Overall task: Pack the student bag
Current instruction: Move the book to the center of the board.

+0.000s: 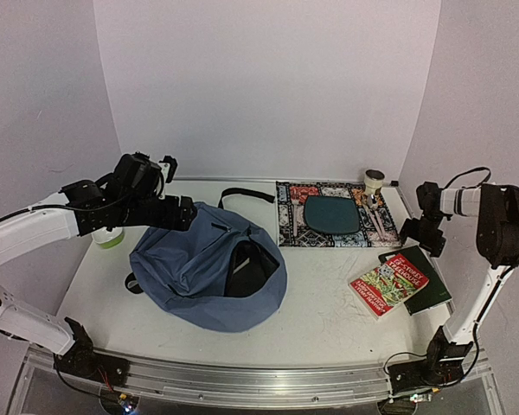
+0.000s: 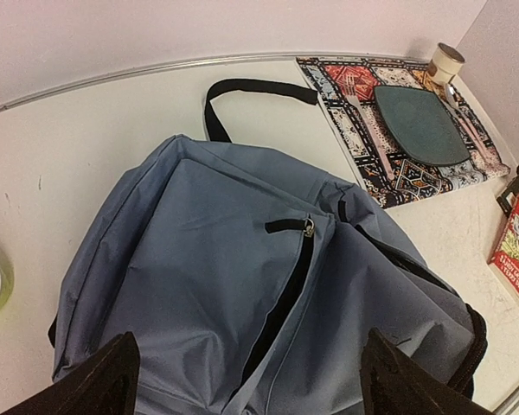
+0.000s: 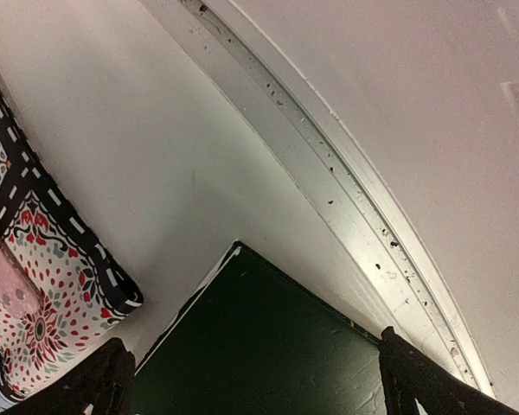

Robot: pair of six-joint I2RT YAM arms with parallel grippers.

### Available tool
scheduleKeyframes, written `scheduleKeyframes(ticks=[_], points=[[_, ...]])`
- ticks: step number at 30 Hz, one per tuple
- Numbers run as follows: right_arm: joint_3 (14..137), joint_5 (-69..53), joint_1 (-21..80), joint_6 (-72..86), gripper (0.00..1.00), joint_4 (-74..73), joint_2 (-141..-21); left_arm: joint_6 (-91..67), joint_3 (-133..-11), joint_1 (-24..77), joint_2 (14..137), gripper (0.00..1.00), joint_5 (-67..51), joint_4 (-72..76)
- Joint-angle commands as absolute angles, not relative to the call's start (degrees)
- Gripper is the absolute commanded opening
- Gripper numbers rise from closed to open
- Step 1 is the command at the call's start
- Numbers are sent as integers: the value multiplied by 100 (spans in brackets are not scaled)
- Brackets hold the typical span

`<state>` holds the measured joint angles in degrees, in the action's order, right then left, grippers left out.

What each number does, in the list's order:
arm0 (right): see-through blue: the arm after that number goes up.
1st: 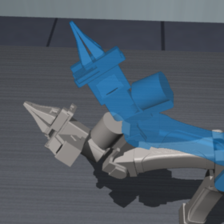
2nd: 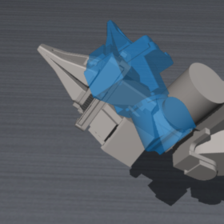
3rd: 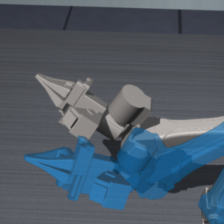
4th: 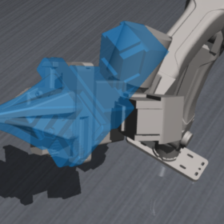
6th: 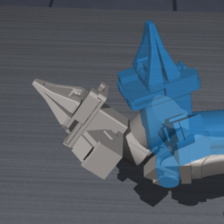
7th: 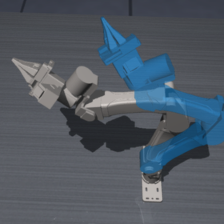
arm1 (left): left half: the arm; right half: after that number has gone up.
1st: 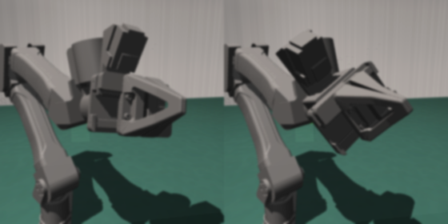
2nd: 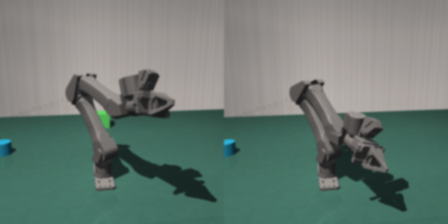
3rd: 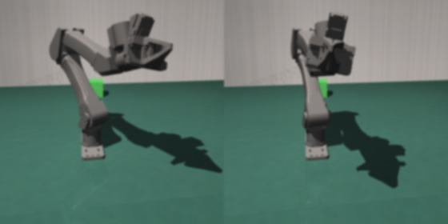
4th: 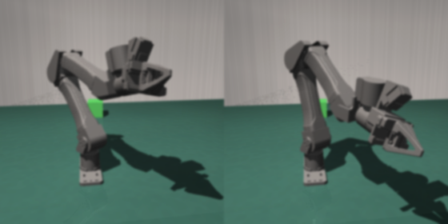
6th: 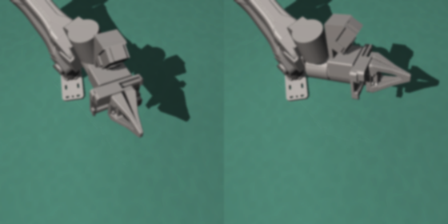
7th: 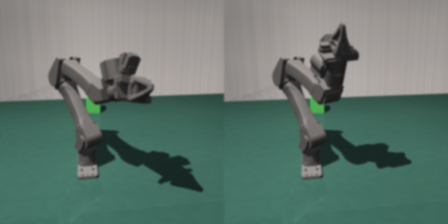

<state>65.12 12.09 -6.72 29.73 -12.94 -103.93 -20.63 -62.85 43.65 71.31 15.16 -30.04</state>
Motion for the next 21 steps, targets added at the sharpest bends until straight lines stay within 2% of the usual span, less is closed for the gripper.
scheduleKeyframes(ticks=[1, 12, 17, 21], points=[[6394, 797, -811, 2882, 98, -1384, -10534, -2058, -6366, 4333, 7017, 90, 1518, -2982], [5449, 33, -905, 3156, 98, -1103, -10474, -1965, -6547, 4333, 7261, 91, 1343, -2971], [4579, -540, -887, 3652, 98, -698, -10010, -1956, -6567, 4331, 7306, 91, 1259, -2952], [4135, -430, -820, 3980, 98, -627, -9461, -1960, -6570, 4333, 7322, 91, 1170, -2903]])
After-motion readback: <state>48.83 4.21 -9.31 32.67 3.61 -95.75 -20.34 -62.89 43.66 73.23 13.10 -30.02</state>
